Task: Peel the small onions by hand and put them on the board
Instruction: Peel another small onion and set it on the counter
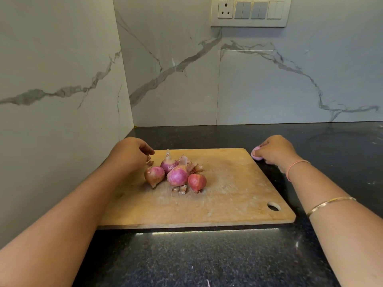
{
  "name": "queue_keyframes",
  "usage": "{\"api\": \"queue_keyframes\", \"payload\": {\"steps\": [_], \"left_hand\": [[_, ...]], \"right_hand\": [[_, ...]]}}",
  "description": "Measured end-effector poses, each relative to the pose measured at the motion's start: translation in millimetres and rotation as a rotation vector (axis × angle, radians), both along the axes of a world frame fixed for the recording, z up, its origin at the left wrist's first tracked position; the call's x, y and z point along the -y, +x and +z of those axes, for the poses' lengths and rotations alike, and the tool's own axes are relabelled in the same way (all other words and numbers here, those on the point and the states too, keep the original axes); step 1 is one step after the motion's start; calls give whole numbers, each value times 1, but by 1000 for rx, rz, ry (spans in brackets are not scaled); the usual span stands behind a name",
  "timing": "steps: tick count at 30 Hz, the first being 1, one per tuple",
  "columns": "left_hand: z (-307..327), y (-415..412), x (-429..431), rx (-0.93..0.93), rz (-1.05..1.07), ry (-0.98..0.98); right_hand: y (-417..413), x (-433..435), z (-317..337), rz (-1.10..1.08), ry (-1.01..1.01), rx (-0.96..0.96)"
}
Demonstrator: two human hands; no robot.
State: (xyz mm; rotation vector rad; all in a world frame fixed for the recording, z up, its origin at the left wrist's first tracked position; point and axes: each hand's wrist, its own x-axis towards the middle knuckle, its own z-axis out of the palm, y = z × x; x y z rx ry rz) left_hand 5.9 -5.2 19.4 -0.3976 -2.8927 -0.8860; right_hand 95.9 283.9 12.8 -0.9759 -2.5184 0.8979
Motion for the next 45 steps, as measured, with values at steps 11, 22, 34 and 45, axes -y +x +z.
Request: {"api": "queue_keyframes", "payload": {"steps": [11,22,34,45], "left_hand": [[2,2,4,-104,46,64],[19,13,6,-105,8,-64],[20,17,11,-124,17,-108],[22,29,13,-263,-26,5]], "right_hand": [[5,4,5,68,15,-36],[0,48,9,329,226,-225],[23,113,17,843,39,61],[25,105,25,733,-485,-155]]}}
